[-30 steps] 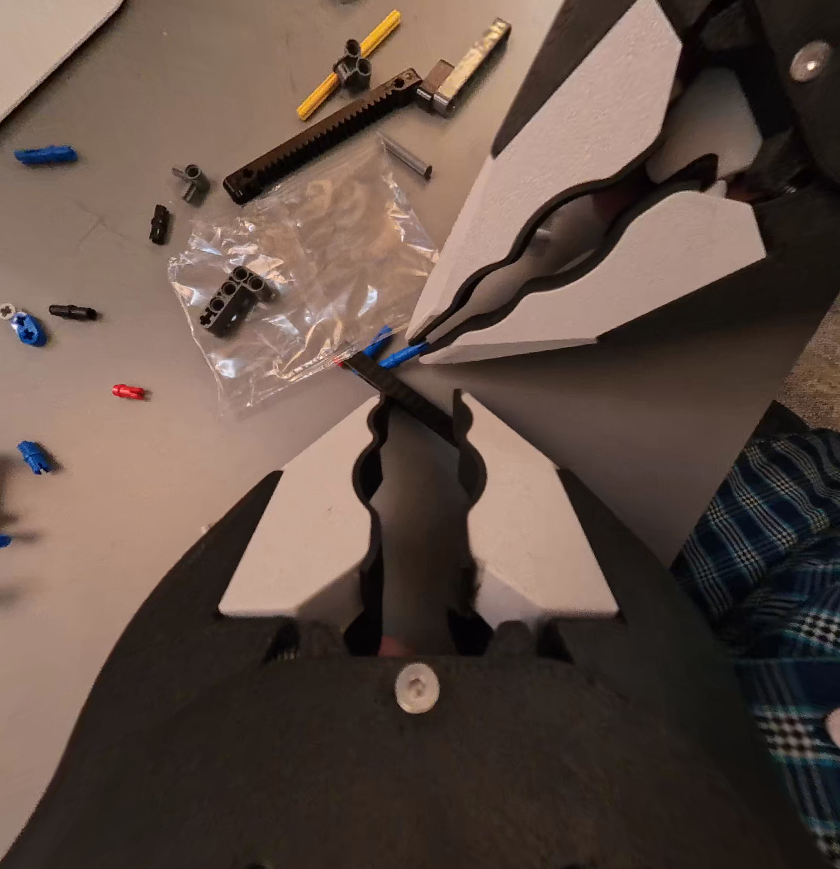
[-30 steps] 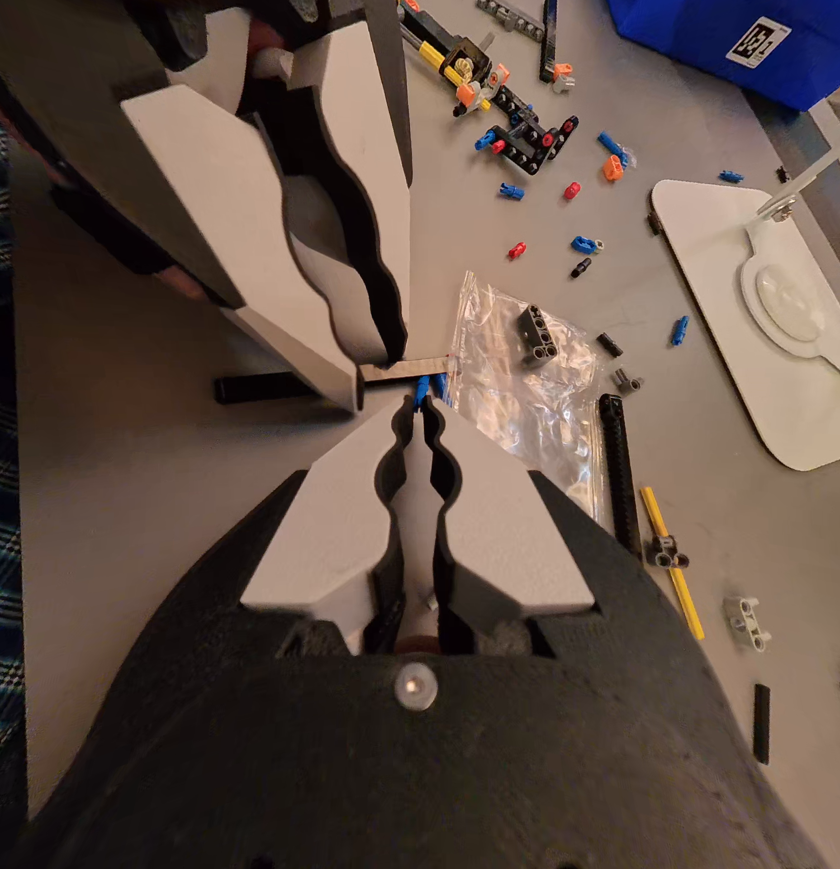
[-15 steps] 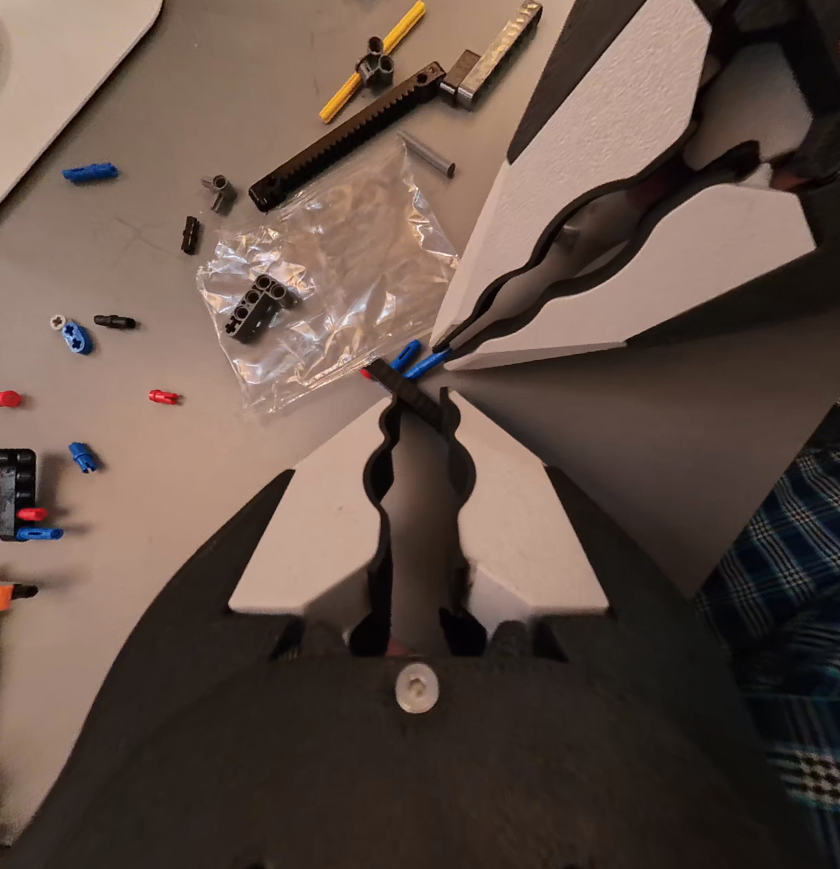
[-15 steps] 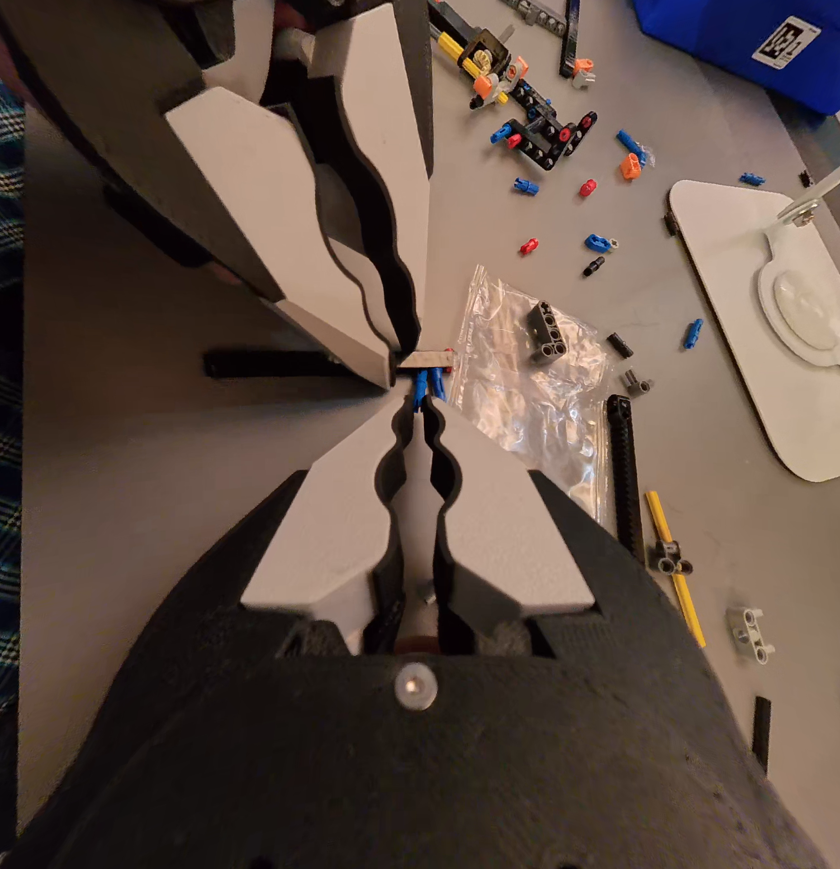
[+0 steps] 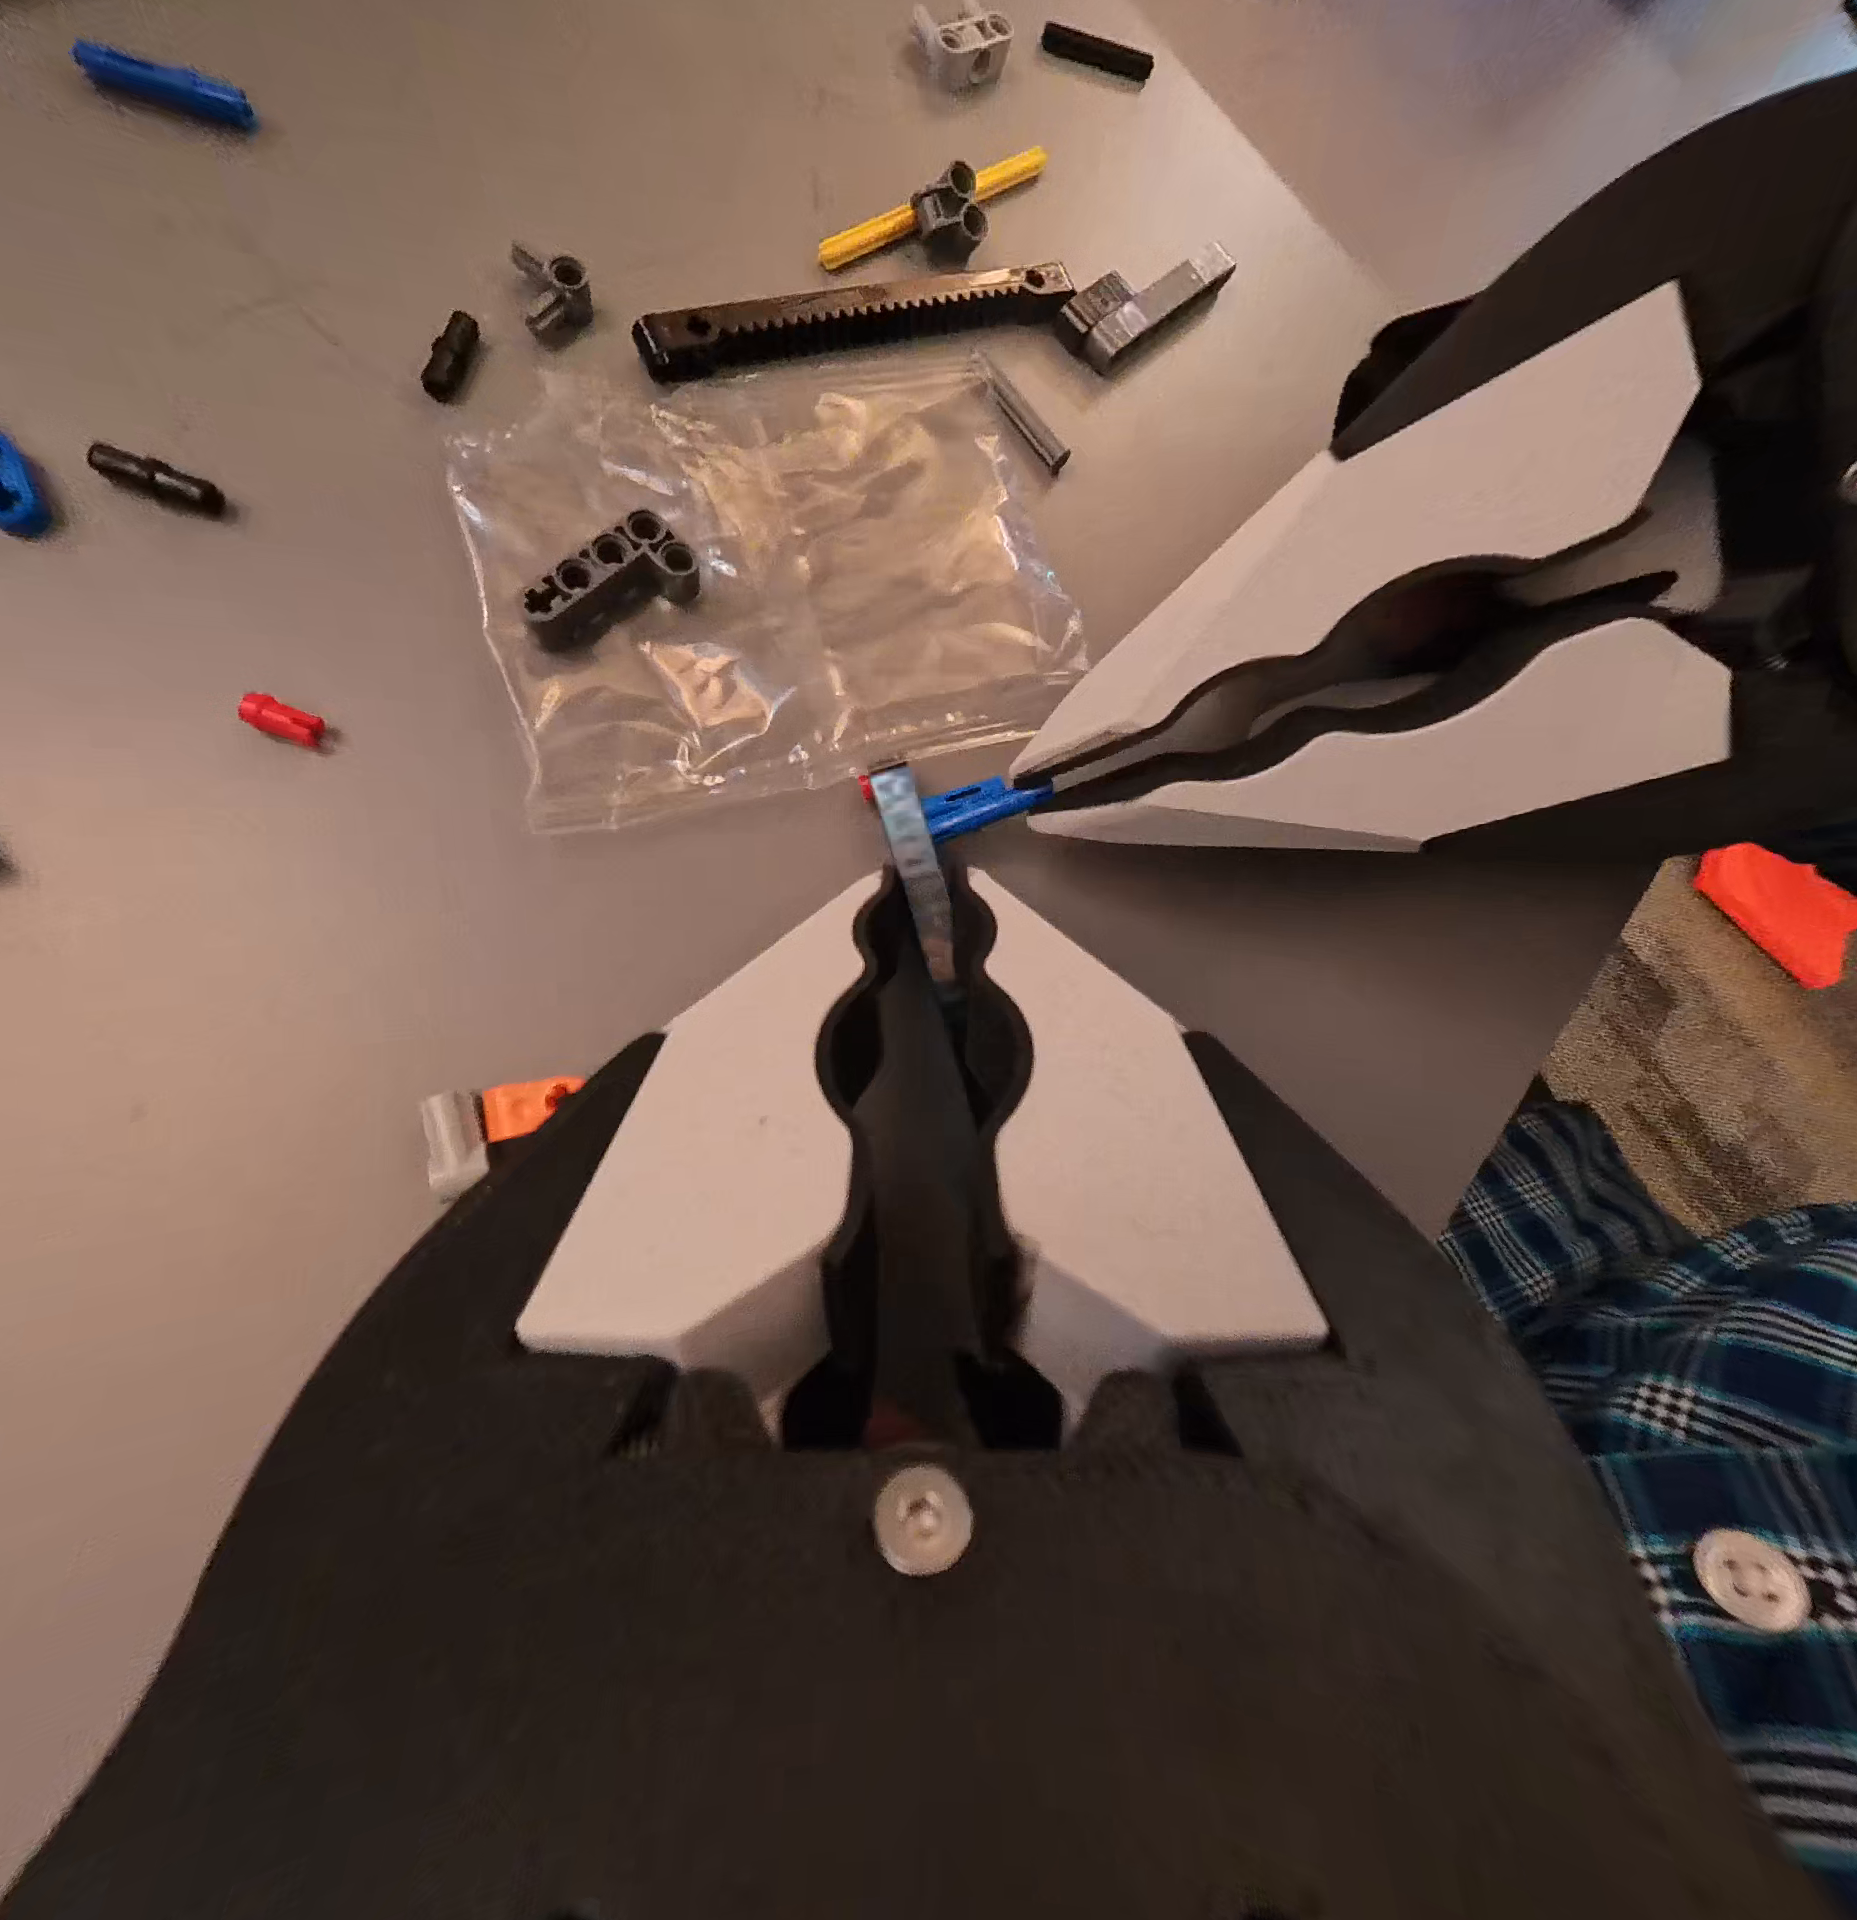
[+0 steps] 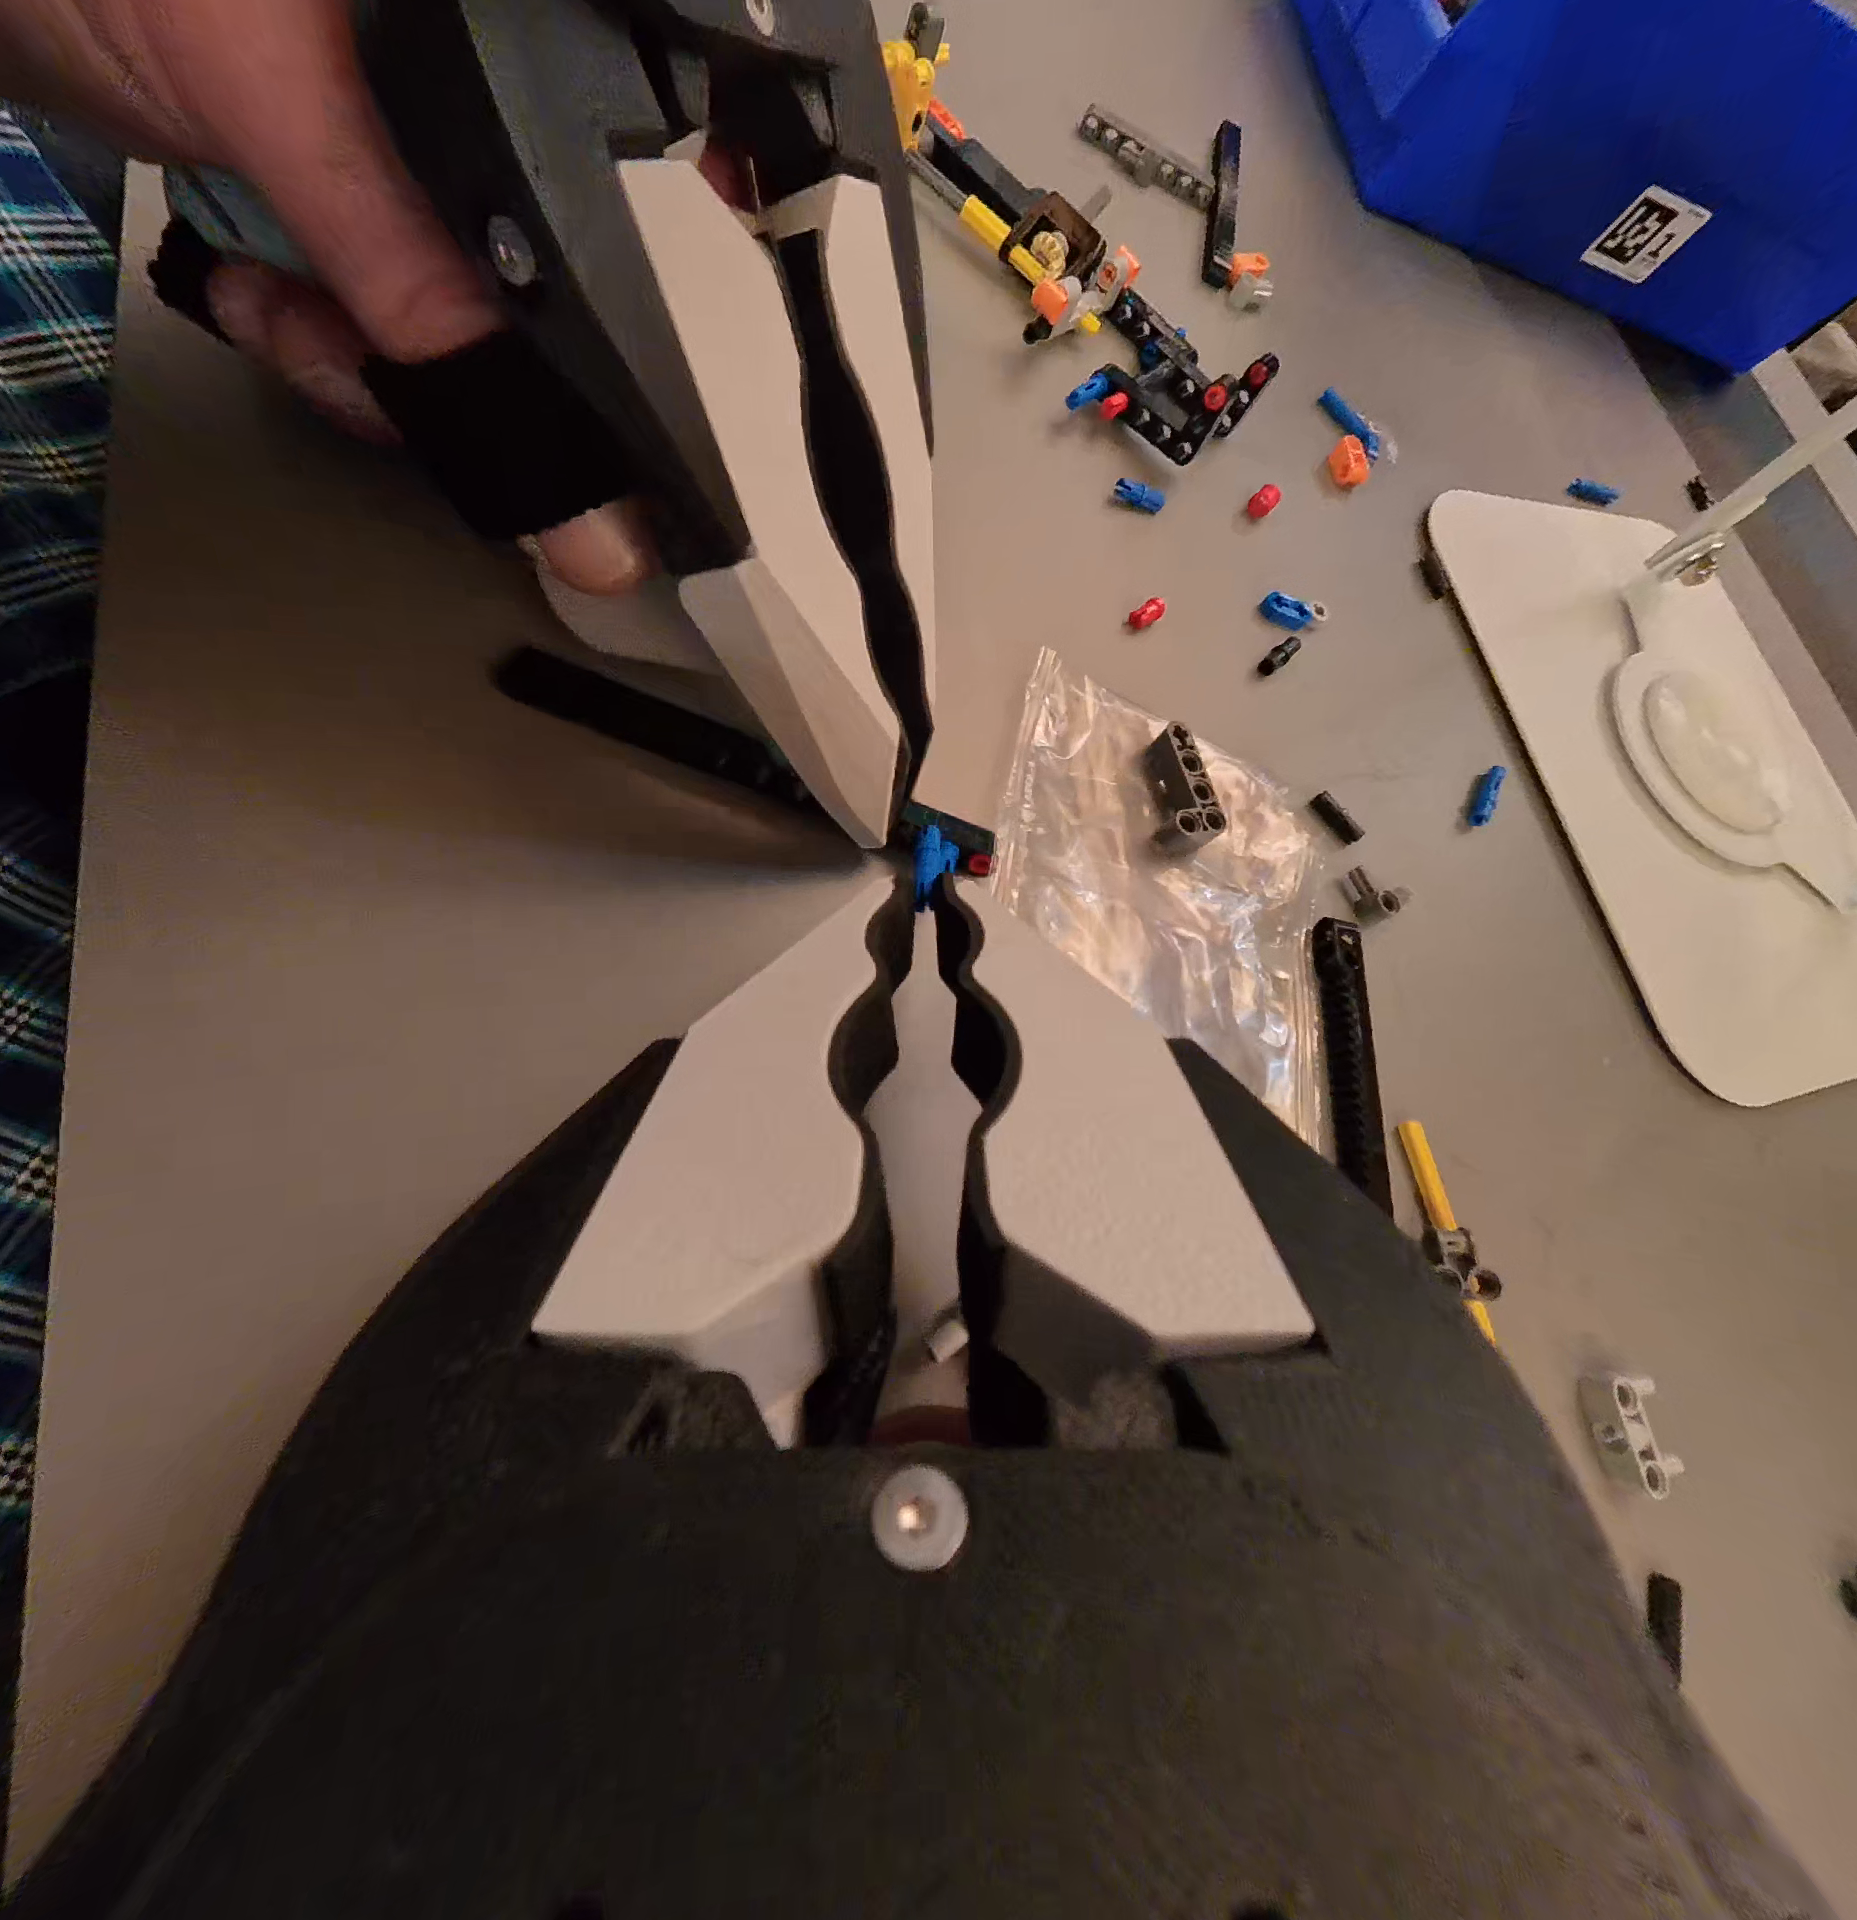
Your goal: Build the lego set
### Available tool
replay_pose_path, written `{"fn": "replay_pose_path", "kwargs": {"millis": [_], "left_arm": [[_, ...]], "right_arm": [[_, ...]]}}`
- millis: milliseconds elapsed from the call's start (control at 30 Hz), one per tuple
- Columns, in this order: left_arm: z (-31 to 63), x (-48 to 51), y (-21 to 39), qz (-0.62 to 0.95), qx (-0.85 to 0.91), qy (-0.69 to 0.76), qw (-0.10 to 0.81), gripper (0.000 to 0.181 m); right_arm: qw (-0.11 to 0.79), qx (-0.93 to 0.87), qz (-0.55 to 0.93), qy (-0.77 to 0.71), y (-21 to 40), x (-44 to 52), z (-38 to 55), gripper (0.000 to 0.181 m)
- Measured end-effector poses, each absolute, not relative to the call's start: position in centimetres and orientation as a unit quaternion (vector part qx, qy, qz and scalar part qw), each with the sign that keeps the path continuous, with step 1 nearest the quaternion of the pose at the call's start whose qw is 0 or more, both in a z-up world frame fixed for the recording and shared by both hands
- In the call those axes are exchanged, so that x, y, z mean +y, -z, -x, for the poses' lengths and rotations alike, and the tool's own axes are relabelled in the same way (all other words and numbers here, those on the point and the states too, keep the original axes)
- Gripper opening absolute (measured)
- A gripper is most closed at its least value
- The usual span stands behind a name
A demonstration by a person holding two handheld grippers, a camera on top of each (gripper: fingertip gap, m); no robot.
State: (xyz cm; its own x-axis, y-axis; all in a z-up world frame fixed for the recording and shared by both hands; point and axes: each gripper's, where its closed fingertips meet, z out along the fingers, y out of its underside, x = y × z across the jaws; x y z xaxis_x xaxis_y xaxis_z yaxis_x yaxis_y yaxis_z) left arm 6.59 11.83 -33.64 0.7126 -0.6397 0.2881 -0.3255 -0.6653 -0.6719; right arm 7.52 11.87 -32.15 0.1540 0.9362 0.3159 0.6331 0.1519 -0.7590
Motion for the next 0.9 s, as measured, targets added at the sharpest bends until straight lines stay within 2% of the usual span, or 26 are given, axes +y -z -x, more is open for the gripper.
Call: {"fn": "replay_pose_path", "kwargs": {"millis": [333, 900], "left_arm": [[-6.34, 12.03, 33.69, 0.876, 0.271, 0.26, 0.302, 0.006], [-5.88, 12.18, 33.65, 0.88, 0.214, 0.304, 0.295, 0.006]], "right_arm": [[0.423, -0.635, 0.624, -0.166, 32.52, 11.64, -7.26, 0.002], [0.474, -0.631, 0.61, -0.068, 32.54, 11.79, -6.68, 0.002]]}}
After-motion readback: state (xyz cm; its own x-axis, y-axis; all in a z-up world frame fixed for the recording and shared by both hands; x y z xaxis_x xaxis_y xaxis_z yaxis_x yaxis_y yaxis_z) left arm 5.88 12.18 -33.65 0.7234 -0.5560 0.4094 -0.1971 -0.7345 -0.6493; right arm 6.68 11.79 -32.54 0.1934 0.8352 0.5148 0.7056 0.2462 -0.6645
